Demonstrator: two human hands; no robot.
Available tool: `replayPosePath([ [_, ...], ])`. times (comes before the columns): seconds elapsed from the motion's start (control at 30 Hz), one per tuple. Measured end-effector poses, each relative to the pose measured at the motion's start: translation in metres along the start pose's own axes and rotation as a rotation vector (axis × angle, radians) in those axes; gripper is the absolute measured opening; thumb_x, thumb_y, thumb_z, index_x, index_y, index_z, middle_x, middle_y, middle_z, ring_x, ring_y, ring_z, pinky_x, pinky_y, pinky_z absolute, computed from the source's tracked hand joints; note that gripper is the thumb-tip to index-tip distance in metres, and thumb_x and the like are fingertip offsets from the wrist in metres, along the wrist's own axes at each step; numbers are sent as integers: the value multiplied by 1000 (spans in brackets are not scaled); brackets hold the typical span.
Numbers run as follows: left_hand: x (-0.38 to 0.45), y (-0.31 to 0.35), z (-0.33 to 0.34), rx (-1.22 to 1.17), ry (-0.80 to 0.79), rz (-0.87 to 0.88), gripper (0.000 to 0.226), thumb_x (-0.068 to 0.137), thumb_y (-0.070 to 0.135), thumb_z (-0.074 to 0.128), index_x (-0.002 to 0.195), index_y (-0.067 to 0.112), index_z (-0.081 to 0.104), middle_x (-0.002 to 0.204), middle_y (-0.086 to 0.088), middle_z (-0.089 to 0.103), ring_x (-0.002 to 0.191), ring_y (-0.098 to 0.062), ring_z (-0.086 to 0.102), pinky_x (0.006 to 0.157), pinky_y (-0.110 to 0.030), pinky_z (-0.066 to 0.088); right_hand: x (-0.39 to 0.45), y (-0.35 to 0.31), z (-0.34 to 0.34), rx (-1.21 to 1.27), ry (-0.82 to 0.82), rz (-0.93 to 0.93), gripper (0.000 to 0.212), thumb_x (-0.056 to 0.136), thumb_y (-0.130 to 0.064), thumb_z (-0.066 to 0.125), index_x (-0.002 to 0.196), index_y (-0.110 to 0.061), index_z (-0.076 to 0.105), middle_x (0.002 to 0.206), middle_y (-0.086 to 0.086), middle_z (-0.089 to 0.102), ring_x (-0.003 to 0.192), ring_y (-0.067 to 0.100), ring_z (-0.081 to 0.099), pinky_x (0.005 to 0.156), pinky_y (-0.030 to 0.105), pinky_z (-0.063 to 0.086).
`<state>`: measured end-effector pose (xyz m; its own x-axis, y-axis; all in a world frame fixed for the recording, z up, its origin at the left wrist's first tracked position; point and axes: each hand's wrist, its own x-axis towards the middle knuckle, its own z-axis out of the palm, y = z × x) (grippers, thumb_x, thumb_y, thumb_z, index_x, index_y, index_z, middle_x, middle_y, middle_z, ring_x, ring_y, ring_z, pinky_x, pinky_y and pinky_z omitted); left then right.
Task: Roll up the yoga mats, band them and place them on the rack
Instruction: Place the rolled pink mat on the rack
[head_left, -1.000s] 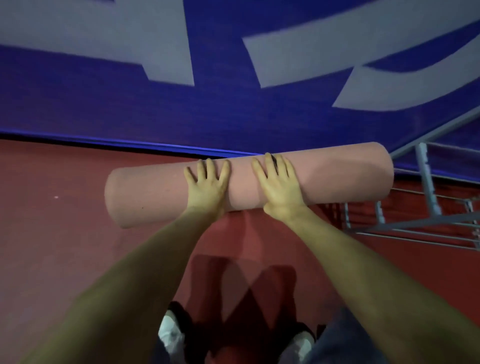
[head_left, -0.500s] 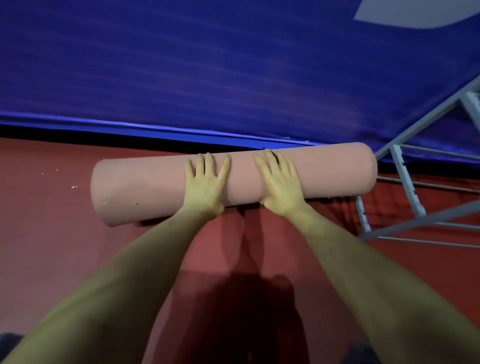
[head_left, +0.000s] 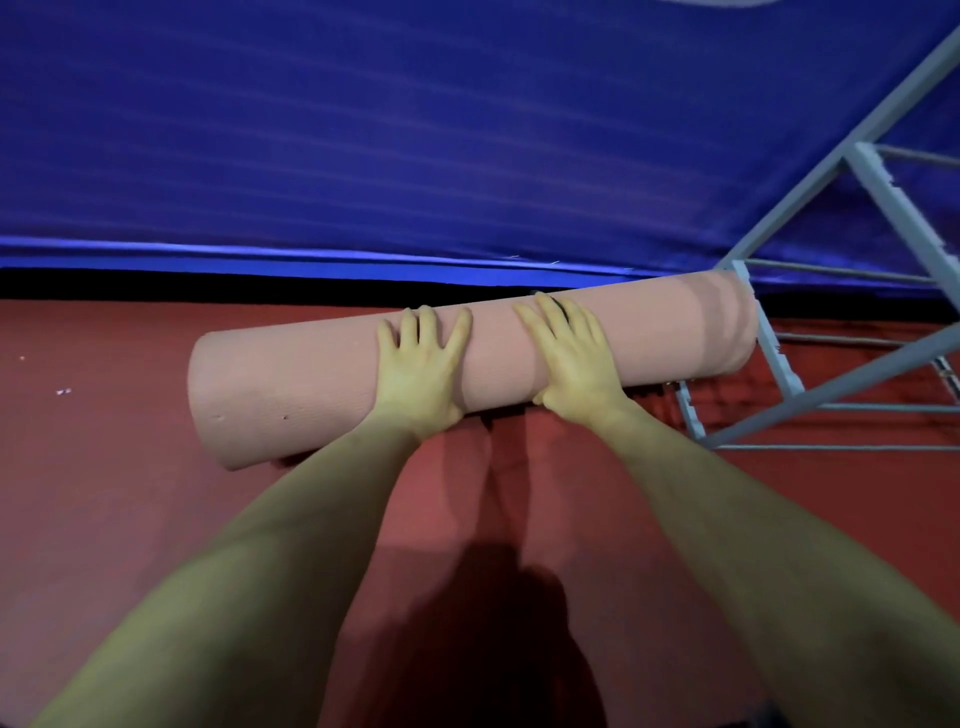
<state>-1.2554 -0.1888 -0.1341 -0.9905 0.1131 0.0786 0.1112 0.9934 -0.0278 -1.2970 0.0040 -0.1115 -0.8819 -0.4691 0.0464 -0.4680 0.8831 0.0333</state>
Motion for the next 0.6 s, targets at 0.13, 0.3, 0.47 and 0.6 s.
replayPosePath([
  [0.13, -3, 5, 10, 11, -25, 0, 108, 55, 49, 75, 145, 16, 27, 129, -25, 41, 114, -40, 42, 94, -52, 33, -5, 4, 9, -26, -3, -28, 113, 47, -14, 87, 147, -17, 33, 150, 13, 34, 133, 36, 35, 112, 42, 22],
  [0.3, -8, 14, 16, 0, -87, -32, 112, 58, 55, 73, 148, 17, 18, 134, -24, 36, 121, -40, 37, 97, -52, 29, -11, 9, 19, -29, -11, -55, 114, 46, -13, 87, 147, -17, 34, 150, 14, 35, 134, 36, 35, 113, 42, 23],
  [0.47, -6, 17, 15, 12, -102, -45, 111, 62, 57, 71, 148, 18, 13, 136, -23, 33, 123, -39, 34, 99, -52, 28, -10, 10, 16, -23, -57, -52, 113, 56, -17, 85, 150, -20, 24, 155, 11, 25, 140, 32, 24, 116, 38, 12],
  [0.6, -8, 21, 17, 11, -125, -34, 110, 63, 56, 71, 148, 19, 12, 137, -22, 32, 124, -39, 33, 101, -52, 27, -14, 12, 19, -18, -120, -33, 115, 60, -25, 86, 152, -23, 16, 156, 6, 19, 142, 28, 18, 116, 35, 6],
])
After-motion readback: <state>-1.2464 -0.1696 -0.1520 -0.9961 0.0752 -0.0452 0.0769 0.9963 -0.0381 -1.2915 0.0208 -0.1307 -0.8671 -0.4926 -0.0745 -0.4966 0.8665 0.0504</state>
